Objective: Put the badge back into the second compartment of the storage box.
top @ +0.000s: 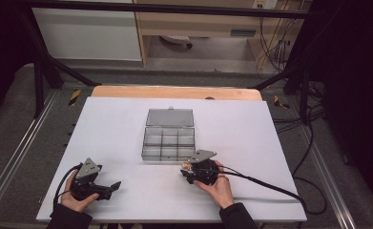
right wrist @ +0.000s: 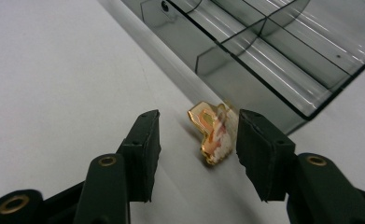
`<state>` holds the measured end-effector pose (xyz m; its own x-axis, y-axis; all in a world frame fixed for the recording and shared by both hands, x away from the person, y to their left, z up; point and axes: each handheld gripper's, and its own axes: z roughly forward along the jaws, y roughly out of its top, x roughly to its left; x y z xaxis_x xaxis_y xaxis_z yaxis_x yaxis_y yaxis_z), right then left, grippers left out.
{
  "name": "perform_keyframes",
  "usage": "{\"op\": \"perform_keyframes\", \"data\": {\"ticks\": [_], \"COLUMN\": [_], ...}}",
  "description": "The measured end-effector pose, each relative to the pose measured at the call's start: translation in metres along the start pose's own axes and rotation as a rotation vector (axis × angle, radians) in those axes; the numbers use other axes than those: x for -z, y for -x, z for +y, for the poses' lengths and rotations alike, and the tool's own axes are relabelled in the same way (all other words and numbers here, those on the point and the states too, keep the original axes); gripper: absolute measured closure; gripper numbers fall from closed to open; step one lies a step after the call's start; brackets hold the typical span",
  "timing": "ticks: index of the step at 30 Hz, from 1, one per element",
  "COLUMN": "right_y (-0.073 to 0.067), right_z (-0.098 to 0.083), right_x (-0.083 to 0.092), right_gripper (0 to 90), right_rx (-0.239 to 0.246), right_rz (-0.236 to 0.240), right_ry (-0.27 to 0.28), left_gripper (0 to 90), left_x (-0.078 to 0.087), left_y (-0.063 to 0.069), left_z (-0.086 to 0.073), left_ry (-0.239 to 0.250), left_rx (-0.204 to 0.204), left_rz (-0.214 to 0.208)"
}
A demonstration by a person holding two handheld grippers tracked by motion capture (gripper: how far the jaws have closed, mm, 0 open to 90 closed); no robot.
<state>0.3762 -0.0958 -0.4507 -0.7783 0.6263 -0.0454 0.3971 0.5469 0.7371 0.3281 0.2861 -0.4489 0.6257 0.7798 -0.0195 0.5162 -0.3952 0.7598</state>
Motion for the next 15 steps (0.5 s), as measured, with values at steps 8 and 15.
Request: {"op": "perform_keyframes", "data": {"ticks": [8, 15], "right_y": [0.0005, 0.0004], "right_z": [0.0000, -0.0012], "right_x": [-0.0031, -0.0036], "right_gripper": [54.5, 57.1], "right_rx": [-0.015, -0.014], "right_rz": [0.003, -0.020], "right_ry": [-0.002, -0.016], "left_gripper": [2.3, 2.5], "left_x": [-0.0001, -0.0002], "left_y": [0.0001, 0.0002], "left_z": [0.0000, 0.0000], "left_ry": [-0.001, -0.001], "left_rx": [-0.002, -0.002], "left_rz": [0.000, -0.001]}}
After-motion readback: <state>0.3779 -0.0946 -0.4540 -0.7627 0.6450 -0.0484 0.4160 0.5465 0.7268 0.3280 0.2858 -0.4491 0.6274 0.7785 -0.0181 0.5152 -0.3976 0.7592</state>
